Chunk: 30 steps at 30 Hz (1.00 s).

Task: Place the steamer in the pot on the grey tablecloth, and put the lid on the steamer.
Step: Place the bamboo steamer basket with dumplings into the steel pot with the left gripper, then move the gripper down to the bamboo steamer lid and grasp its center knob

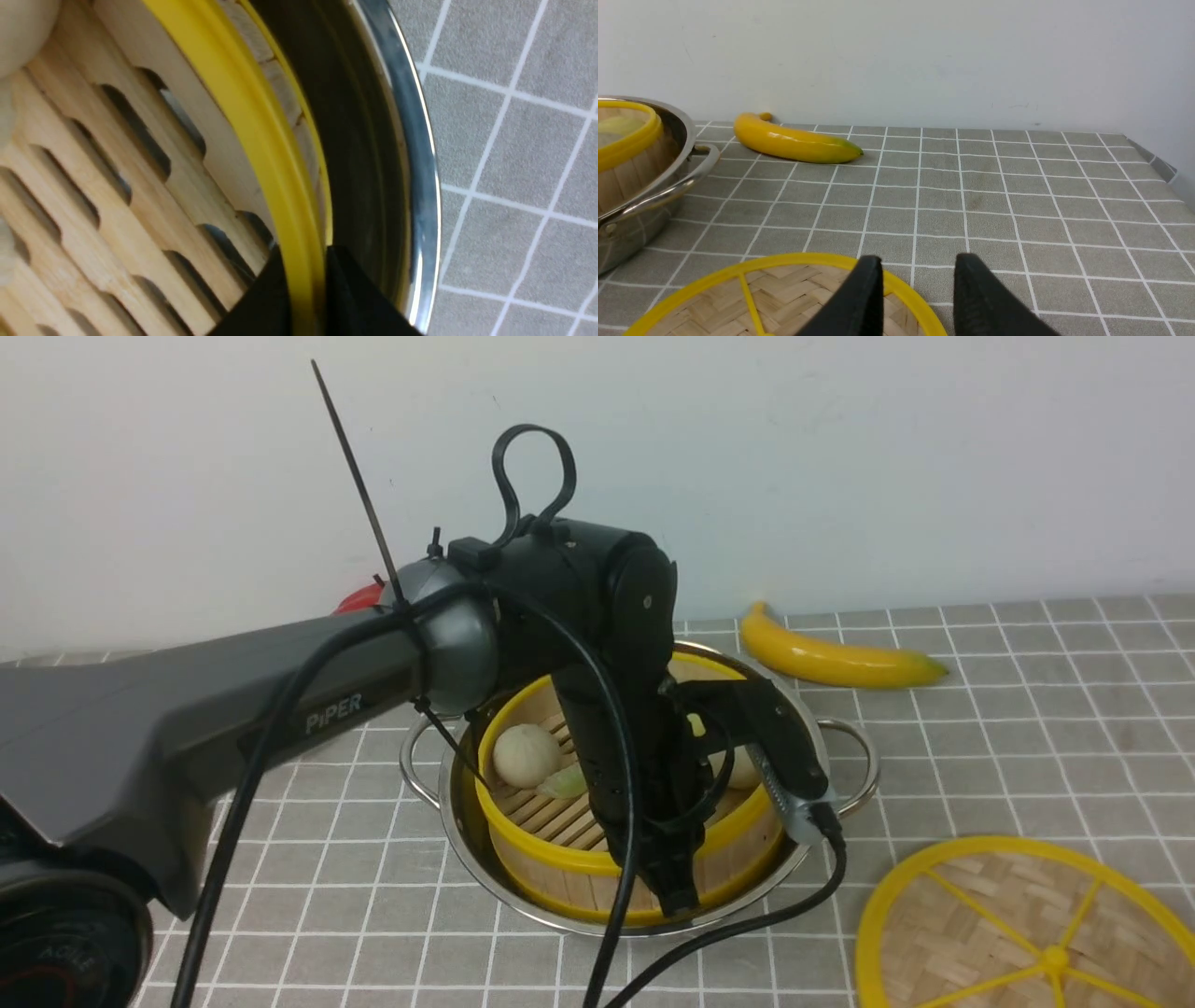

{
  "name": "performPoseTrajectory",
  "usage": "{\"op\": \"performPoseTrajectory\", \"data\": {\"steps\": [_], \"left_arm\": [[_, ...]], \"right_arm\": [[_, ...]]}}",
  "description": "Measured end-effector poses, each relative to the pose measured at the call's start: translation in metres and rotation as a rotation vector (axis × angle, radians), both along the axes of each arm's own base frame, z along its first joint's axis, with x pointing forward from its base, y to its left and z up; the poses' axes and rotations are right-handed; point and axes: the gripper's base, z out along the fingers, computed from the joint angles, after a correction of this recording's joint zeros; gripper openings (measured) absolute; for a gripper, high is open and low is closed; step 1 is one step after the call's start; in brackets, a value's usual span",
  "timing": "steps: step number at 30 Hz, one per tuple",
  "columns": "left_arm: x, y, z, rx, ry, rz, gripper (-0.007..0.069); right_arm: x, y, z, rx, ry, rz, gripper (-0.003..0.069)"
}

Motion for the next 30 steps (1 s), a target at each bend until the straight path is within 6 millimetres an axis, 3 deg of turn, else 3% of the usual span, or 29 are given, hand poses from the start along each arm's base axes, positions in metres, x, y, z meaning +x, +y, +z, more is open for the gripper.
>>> {"op": "performPoseTrajectory", "data": {"steps": [2, 4, 7, 10, 13, 16, 20, 21, 23, 25, 26, 27, 28, 29, 30], "left_arm": [[0.000, 0.000, 0.000, 0.003, 0.003, 0.000, 0.0135], [0.000, 0.000, 0.001, 0.003, 0.003, 0.001, 0.0260], [0.000, 0.000, 0.002, -0.002, 0.001, 0.003, 0.0342], [0.001, -0.001, 0.003, -0.006, -0.001, 0.010, 0.0484], [0.004, -0.003, 0.011, -0.019, -0.010, 0.041, 0.0536], [0.007, -0.005, 0.023, -0.022, -0.023, 0.064, 0.0549], [0.023, -0.009, 0.066, -0.075, -0.153, 0.170, 0.0542], [0.024, -0.009, 0.068, -0.075, -0.160, 0.176, 0.0538], [0.029, -0.002, 0.097, -0.111, -0.240, 0.255, 0.0510], [0.029, 0.003, 0.111, -0.128, -0.275, 0.286, 0.0495], [0.030, 0.012, 0.130, -0.147, -0.325, 0.332, 0.0467], [0.030, 0.014, 0.132, -0.146, -0.334, 0.338, 0.0459], [0.029, 0.026, 0.153, -0.165, -0.391, 0.397, 0.0420], [0.029, 0.028, 0.155, -0.167, -0.398, 0.404, 0.0415], [0.026, 0.037, 0.171, -0.181, -0.438, 0.456, 0.0381]], "right_arm": [[0.000, 0.000, 0.000, 0.000, 0.000, 0.000, 0.0240], [0.000, 0.000, 0.000, 0.000, 0.000, 0.000, 0.0240], [0.000, 0.000, 0.000, 0.000, 0.000, 0.000, 0.0240], [0.000, 0.000, 0.000, 0.000, 0.000, 0.000, 0.0240], [0.000, 0.000, 0.000, 0.000, 0.000, 0.000, 0.0240], [0.000, 0.000, 0.000, 0.000, 0.000, 0.000, 0.0240], [0.000, 0.000, 0.000, 0.000, 0.000, 0.000, 0.0240], [0.000, 0.000, 0.000, 0.000, 0.000, 0.000, 0.0240], [0.000, 0.000, 0.000, 0.000, 0.000, 0.000, 0.0240], [0.000, 0.000, 0.000, 0.000, 0.000, 0.000, 0.0240], [0.000, 0.000, 0.000, 0.000, 0.000, 0.000, 0.0240], [0.000, 0.000, 0.000, 0.000, 0.000, 0.000, 0.0240], [0.000, 0.000, 0.000, 0.000, 0.000, 0.000, 0.0240], [0.000, 0.000, 0.000, 0.000, 0.000, 0.000, 0.0240], [0.000, 0.000, 0.000, 0.000, 0.000, 0.000, 0.0240]]}}
